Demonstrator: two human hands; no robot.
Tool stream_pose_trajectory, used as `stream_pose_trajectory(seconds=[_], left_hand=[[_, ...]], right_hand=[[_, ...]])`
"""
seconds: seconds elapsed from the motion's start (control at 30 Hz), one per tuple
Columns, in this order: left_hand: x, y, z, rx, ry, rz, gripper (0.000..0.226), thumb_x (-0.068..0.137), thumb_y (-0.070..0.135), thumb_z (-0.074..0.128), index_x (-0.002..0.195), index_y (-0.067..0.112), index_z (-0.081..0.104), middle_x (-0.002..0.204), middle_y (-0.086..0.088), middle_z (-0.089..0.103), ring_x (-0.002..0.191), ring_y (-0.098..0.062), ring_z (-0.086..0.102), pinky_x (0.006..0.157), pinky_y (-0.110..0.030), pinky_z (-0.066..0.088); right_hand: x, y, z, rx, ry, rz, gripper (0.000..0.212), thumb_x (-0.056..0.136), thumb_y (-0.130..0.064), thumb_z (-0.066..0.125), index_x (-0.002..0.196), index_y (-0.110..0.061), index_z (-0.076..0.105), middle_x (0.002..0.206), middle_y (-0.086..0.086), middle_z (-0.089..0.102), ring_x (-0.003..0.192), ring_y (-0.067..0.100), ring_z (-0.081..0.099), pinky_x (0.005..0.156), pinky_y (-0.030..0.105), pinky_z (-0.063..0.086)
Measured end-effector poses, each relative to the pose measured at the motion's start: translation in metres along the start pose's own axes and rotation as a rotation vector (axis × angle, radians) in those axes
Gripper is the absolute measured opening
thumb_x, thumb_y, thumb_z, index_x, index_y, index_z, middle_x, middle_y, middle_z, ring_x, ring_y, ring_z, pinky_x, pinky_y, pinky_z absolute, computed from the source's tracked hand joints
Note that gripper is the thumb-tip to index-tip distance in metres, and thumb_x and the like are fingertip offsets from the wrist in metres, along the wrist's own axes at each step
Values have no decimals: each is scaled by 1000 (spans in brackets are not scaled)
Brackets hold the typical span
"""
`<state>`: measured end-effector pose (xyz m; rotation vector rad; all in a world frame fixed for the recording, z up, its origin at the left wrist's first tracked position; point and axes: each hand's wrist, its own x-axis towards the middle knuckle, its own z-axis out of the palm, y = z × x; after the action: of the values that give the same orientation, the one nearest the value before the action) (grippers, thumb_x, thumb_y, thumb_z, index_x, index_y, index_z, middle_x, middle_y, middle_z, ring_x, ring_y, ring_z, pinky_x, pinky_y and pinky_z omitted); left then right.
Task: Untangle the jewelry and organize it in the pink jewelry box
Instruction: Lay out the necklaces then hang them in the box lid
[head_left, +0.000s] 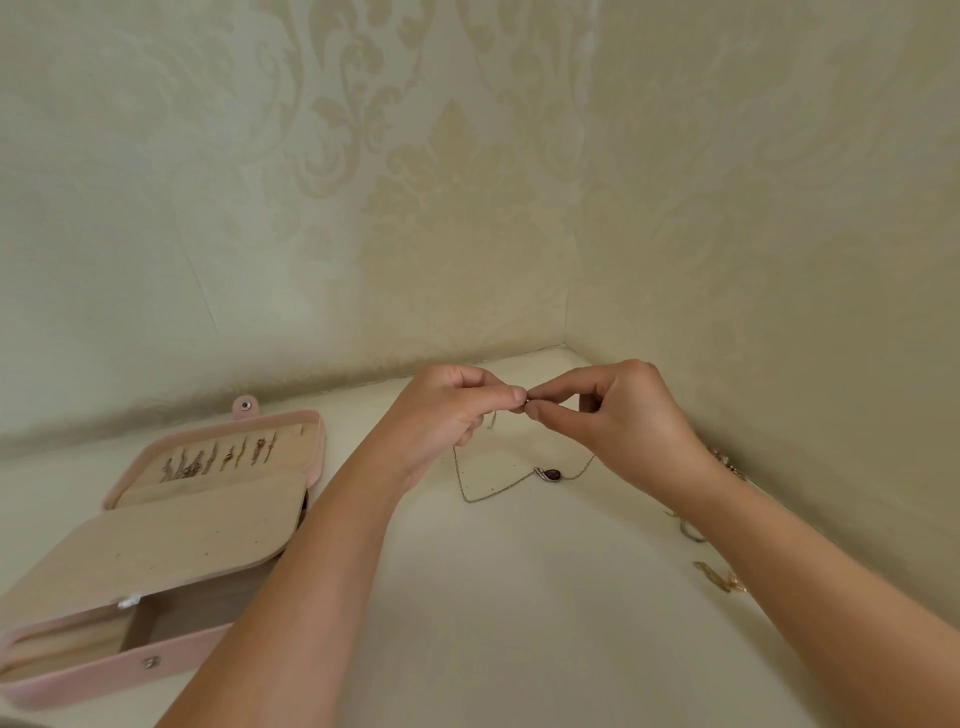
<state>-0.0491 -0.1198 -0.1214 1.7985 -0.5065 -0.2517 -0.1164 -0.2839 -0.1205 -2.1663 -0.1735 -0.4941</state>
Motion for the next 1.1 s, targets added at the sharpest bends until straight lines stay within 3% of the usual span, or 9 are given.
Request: stream_pose_trajectory(seconds=[0.2, 0.73, 1.1], left_hand=[[0, 1, 1, -42, 18, -8, 18, 85, 22, 66, 69, 15, 71, 47, 11, 29, 47, -9, 24, 48, -19, 21], [-1, 1, -1, 2, 38, 22, 16, 85, 22, 66, 81, 9, 75, 43, 14, 34, 51, -11, 24, 52, -21, 23], [0, 1, -3, -112, -32, 26, 16, 86, 18, 63, 86, 9, 76, 50, 12, 33, 46, -7, 23, 47, -18, 22]], right_hand=[[-1, -1, 1, 12, 28, -4, 12, 87, -15, 66, 89, -20, 76, 37, -27, 44, 40, 10, 27, 41, 12, 22], [-1, -1, 2, -46, 50, -105, 14, 86, -12, 66, 88, -22, 76, 45, -31, 49, 47, 10, 33, 45, 12, 26], [3, 1, 0, -4, 99, -140, 15, 84, -9, 68, 86, -21, 77, 47, -29, 50, 45, 10, 33, 45, 10, 26]])
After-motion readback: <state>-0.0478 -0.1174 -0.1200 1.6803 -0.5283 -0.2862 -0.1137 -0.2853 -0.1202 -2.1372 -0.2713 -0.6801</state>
